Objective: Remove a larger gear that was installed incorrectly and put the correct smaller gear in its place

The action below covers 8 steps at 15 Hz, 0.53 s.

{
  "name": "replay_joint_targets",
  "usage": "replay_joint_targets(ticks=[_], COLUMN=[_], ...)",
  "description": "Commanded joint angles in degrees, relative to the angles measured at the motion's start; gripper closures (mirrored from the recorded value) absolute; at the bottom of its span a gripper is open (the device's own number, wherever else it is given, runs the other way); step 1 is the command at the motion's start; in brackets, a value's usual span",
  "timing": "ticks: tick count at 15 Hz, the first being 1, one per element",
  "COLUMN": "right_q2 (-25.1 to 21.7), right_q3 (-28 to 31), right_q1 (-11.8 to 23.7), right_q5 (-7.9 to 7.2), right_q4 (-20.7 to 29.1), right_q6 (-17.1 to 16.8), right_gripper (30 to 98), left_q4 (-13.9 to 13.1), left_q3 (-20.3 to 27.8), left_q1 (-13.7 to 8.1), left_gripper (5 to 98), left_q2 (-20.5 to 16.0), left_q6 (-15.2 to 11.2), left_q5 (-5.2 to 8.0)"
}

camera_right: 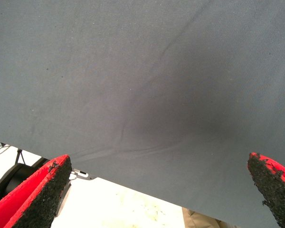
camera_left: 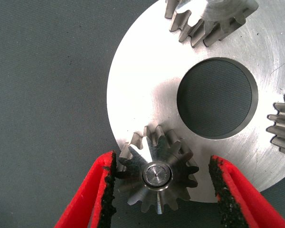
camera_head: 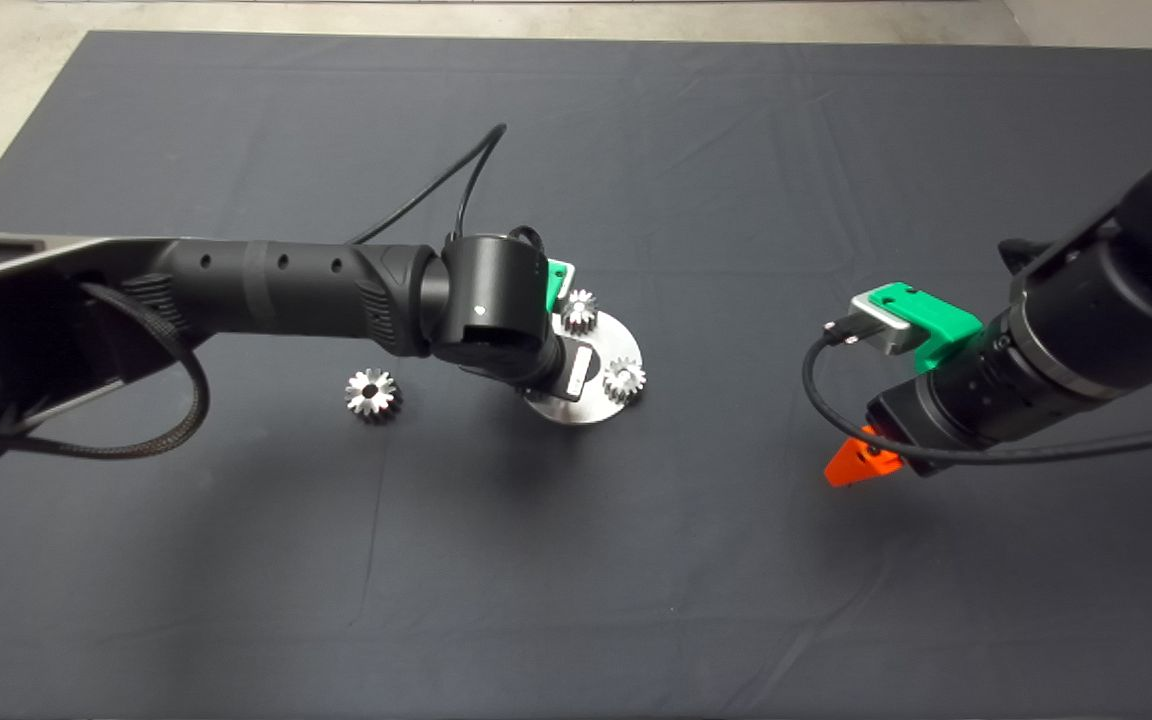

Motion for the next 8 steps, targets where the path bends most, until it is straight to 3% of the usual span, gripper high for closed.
replay_joint_targets(ticks=[1, 5, 7, 8], right_q2=[-0.2, -0.3, 0.0, -0.3], right_q3=[0.0, 0.5, 1.6, 2.4], right_q1=[0.8, 1.2, 4.7, 7.2], right_q5=[-4.64, -4.64, -4.71, -4.64], right_q4=[0.2, 0.4, 0.6, 0.6], right_q6=[0.3, 0.3, 0.3, 0.4], right_gripper=[30.8, 30.8, 30.8, 30.8], left_q4=[-3.9, -9.9, -11.6, -13.1], left_q3=[1.5, 6.4, 10.6, 14.1], left_q1=[-0.8, -5.0, -7.7, -9.3], left_gripper=[55.7, 49.4, 44.8, 44.1], left_q2=[-0.8, -5.7, -9.0, -11.7], left_q6=[0.6, 0.4, -1.0, -3.2], left_q5=[3.25, 3.25, 3.25, 3.25])
